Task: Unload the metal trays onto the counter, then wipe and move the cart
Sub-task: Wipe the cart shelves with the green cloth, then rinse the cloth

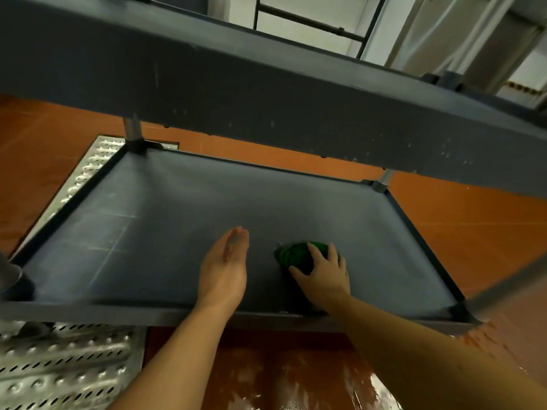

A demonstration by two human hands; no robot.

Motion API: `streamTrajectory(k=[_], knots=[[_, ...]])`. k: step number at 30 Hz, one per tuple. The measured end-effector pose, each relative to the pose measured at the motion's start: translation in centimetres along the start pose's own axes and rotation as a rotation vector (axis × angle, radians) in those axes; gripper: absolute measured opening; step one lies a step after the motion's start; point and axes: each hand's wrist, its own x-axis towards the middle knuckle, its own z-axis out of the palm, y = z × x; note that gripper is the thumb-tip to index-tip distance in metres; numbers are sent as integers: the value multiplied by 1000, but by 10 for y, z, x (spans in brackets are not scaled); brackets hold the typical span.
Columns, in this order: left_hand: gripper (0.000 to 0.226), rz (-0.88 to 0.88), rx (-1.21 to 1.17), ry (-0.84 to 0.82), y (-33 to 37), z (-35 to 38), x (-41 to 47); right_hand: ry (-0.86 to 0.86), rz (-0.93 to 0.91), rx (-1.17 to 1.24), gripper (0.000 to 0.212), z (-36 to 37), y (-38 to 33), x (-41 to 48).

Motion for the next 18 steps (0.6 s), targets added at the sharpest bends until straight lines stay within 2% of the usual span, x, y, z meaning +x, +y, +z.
streamTrajectory(k=[3, 7, 11, 16, 18], knots=[[23, -26, -27, 14, -4, 0, 0, 29, -22, 40, 71, 2, 1, 2], [42, -33, -56, 13, -9, 3, 0, 56, 1, 119, 71, 7, -11, 5], [35, -17, -102, 35, -11, 0, 1, 51, -48, 174, 75, 13, -33, 16], [30, 21, -98, 70, -10, -14, -9, 24, -218, 176, 75, 30, -85, 23], [30, 40, -53, 83, -11, -25, -12, -48, -309, 166, 74, 43, -115, 21]])
